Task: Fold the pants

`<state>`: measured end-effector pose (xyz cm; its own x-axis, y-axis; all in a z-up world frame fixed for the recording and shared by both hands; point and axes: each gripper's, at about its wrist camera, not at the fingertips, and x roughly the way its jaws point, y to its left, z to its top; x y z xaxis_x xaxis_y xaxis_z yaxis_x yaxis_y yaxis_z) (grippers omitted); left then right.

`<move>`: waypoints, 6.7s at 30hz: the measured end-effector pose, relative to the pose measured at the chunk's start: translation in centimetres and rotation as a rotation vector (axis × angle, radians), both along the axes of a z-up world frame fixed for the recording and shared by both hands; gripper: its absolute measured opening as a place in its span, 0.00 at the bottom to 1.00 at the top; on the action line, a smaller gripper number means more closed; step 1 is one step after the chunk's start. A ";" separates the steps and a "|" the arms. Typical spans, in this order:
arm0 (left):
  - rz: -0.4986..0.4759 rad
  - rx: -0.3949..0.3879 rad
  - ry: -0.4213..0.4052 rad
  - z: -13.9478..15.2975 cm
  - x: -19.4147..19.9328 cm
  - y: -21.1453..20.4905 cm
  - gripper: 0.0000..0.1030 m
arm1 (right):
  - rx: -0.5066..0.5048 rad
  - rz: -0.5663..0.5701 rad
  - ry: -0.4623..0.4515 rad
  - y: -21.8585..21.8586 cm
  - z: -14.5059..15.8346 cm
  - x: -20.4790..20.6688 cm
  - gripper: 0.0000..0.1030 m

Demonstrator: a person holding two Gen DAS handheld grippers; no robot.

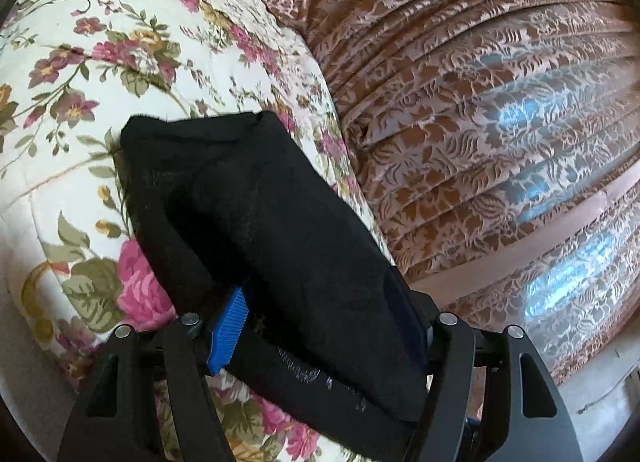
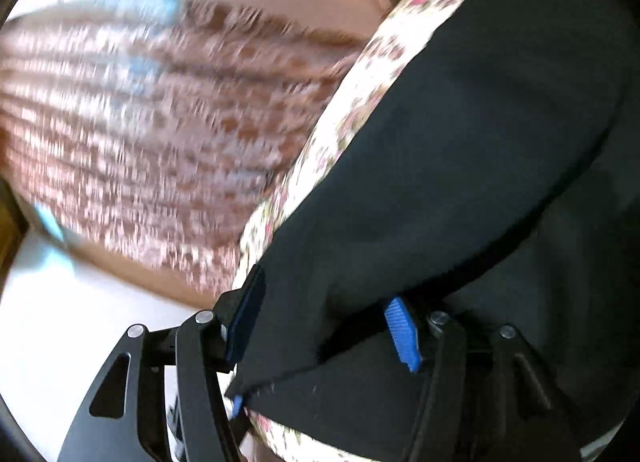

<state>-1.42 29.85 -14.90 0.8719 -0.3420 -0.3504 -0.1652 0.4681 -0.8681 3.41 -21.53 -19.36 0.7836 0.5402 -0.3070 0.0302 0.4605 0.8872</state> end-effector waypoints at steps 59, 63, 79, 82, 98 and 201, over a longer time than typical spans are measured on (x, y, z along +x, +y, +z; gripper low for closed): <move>-0.197 0.622 0.079 2.4 8.0 -9.8 0.11 | -0.309 -0.335 0.102 -13.4 2.5 -8.0 0.59; -0.178 0.567 0.059 -0.5 7.5 -9.1 0.11 | -0.228 -0.418 0.131 -17.9 2.0 -7.8 0.59; -0.173 0.563 -0.028 -0.6 6.7 -9.2 0.11 | -0.231 -0.478 0.188 -23.4 1.7 -2.9 0.12; -0.173 0.563 -0.029 -0.6 6.6 -9.2 0.11 | -0.282 -0.489 0.122 -22.7 3.6 -4.7 0.08; -0.170 0.563 -0.027 -0.6 6.6 -9.3 0.11 | -0.254 -0.611 0.255 -23.6 0.5 -14.0 0.06; -0.460 0.732 -0.013 0.9 13.7 -21.8 0.84 | -0.828 -0.477 0.195 -15.8 2.5 -8.0 0.78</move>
